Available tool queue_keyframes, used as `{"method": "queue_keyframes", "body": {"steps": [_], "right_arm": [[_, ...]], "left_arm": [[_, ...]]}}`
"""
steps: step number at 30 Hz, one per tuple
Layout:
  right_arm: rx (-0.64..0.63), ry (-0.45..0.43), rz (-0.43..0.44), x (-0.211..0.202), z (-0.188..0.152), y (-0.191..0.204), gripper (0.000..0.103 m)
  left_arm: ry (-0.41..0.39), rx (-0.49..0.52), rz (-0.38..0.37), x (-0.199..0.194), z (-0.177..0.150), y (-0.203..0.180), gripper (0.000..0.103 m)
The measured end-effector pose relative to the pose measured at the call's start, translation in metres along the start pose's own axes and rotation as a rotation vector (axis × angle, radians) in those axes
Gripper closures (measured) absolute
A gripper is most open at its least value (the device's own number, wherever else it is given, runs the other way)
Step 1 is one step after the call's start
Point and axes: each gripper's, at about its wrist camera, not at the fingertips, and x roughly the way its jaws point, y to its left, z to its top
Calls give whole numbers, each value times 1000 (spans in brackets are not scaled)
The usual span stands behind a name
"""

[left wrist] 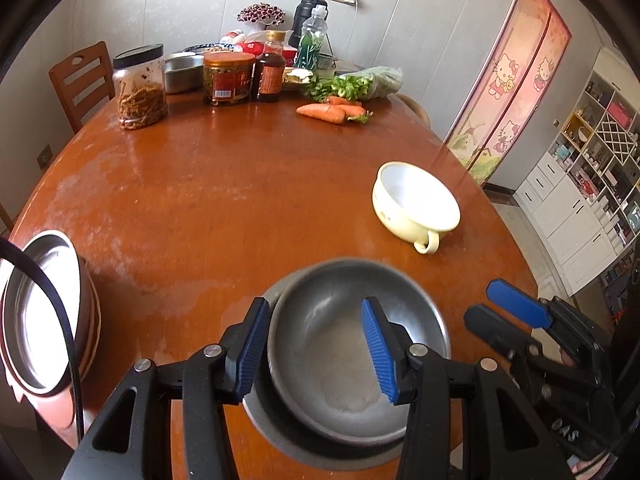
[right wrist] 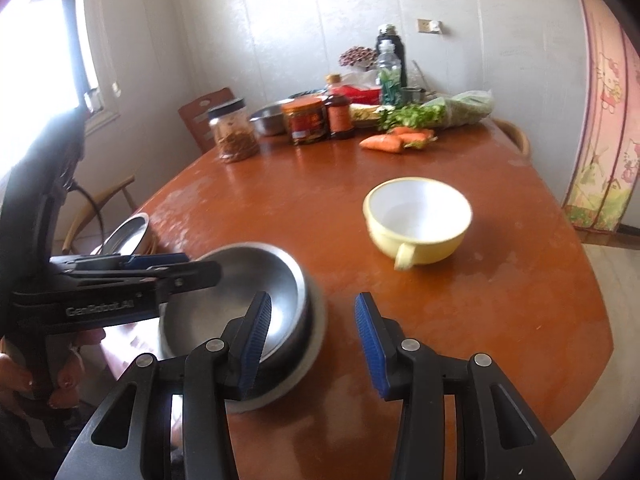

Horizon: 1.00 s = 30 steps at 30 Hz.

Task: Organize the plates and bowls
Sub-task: 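Grasp the rim of the yellow handled bowl with the left tool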

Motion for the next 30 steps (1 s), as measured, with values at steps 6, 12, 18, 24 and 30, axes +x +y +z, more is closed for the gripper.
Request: {"method": "queue_keyframes", "body": {"steps": [6, 12, 18, 24, 30], "right_arm": [[38, -22, -54, 8, 21, -29, 58], [79, -13, -136, 34, 45, -69, 58], [88, 13, -200, 63, 65, -107, 58], [84, 67, -199, 89, 71, -119, 58], [60, 90, -184, 104, 70, -108, 60]], "left_arm": [[-13, 21, -22, 4, 23, -8, 55], [-13, 52, -14, 20, 52, -14, 55], [9, 48, 3, 44, 70, -7, 54], [39, 41, -2, 65, 81, -1, 54], [54, 56, -9, 78, 90, -5, 54]]}}
